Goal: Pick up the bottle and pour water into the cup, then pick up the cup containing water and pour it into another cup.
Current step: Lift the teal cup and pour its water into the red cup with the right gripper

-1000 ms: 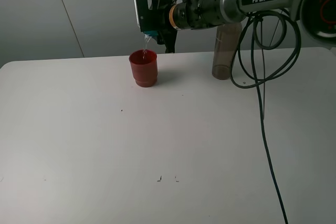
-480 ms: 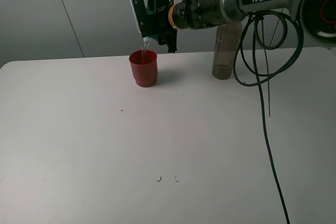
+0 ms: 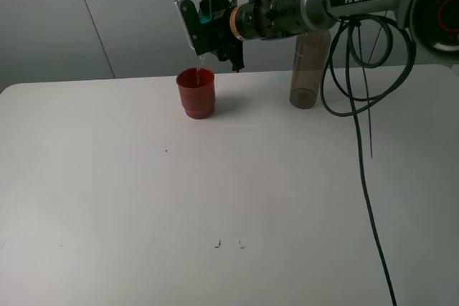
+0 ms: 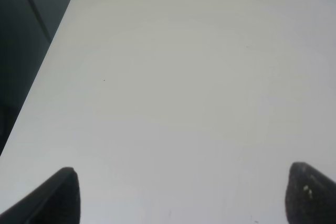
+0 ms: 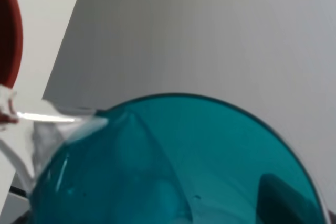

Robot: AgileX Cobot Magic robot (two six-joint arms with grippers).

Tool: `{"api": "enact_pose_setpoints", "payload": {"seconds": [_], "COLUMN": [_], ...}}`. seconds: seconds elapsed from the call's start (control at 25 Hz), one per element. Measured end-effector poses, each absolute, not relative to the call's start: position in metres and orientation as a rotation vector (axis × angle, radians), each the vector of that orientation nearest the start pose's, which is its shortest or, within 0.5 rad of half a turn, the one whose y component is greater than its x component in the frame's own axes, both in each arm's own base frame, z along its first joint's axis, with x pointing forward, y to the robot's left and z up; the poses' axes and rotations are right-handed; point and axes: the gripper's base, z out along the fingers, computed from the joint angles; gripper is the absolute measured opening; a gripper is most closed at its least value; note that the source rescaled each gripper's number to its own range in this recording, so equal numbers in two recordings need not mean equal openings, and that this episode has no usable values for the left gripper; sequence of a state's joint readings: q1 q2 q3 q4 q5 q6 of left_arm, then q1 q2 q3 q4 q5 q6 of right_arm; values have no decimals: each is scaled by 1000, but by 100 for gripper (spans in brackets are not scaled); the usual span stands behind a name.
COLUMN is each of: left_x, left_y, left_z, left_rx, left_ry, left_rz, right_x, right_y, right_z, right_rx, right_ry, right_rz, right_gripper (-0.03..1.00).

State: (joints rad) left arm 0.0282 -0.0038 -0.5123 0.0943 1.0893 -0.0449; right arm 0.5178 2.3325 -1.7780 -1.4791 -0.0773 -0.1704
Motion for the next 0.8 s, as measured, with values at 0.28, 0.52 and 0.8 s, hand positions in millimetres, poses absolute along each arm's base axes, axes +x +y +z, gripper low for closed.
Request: {"api": "enact_pose_setpoints", "payload": {"seconds": [0.28,0.52,0.8], "left_x": [-9,-9,-9], "left_y": [7,7,7], "left_z": [279,279,279], "left_rx": [-82,-82,-82], "left_ry": [2053,2053,2053], "left_rz": [103,103,103], "right_x": [464,465,469], "right_y": [272,273,275], "right_z": [167,171,181], "right_rx": [-1897,-1892,-1874], "right_ry": [889,875,848], "right_rz": [-657,-669,-693], "right_gripper": [16,16,16]}}
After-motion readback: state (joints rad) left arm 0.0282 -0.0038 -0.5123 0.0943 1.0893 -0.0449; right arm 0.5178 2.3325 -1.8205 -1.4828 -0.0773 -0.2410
